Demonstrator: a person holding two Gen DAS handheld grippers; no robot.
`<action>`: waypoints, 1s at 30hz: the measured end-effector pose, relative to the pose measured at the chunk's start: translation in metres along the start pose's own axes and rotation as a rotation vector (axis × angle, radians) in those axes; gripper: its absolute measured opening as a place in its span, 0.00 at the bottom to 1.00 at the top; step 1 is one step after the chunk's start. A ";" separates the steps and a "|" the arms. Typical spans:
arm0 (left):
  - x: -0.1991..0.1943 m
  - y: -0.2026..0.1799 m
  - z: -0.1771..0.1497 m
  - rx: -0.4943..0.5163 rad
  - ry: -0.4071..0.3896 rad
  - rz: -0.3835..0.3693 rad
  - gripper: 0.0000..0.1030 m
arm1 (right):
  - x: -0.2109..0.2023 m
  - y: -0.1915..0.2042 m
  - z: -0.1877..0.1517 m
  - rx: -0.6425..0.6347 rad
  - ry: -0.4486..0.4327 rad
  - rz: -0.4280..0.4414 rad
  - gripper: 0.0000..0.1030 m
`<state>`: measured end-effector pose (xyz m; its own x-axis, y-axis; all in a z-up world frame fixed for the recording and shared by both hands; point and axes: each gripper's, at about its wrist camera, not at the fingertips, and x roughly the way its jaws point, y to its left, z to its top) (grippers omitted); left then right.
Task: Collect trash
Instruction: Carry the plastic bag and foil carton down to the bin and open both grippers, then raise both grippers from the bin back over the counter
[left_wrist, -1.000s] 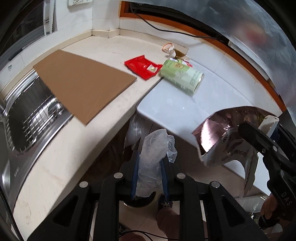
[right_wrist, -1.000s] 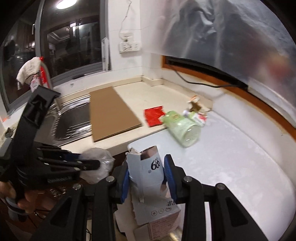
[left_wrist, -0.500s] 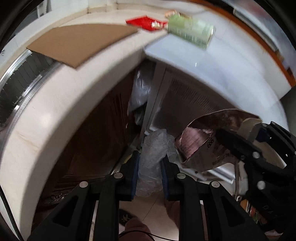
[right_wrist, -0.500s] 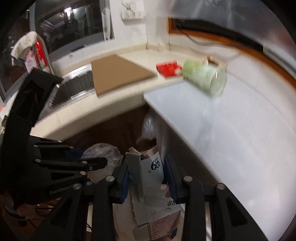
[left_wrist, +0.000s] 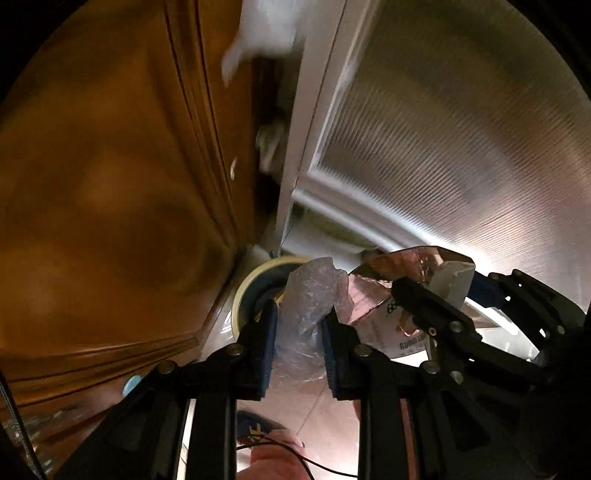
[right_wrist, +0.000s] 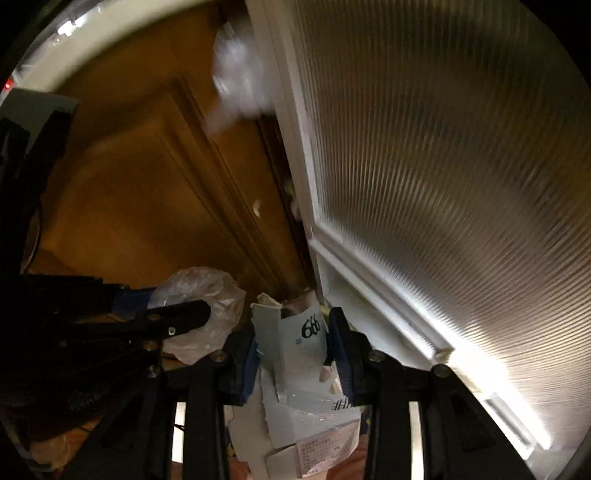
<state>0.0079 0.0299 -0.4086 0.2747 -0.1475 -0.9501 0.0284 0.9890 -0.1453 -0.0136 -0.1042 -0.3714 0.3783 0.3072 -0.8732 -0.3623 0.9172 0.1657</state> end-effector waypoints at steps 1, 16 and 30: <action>0.015 0.004 -0.002 -0.005 0.004 0.003 0.22 | 0.013 -0.002 -0.004 0.004 0.006 0.002 0.35; 0.128 0.032 -0.016 -0.011 0.091 0.019 0.82 | 0.145 -0.048 -0.060 0.139 0.101 0.034 0.59; 0.094 0.023 -0.016 0.025 0.065 0.038 0.86 | 0.116 -0.039 -0.057 0.146 0.089 -0.005 0.59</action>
<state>0.0192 0.0387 -0.5060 0.2133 -0.1095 -0.9708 0.0435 0.9938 -0.1025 -0.0037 -0.1191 -0.5051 0.3003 0.2852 -0.9102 -0.2303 0.9477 0.2210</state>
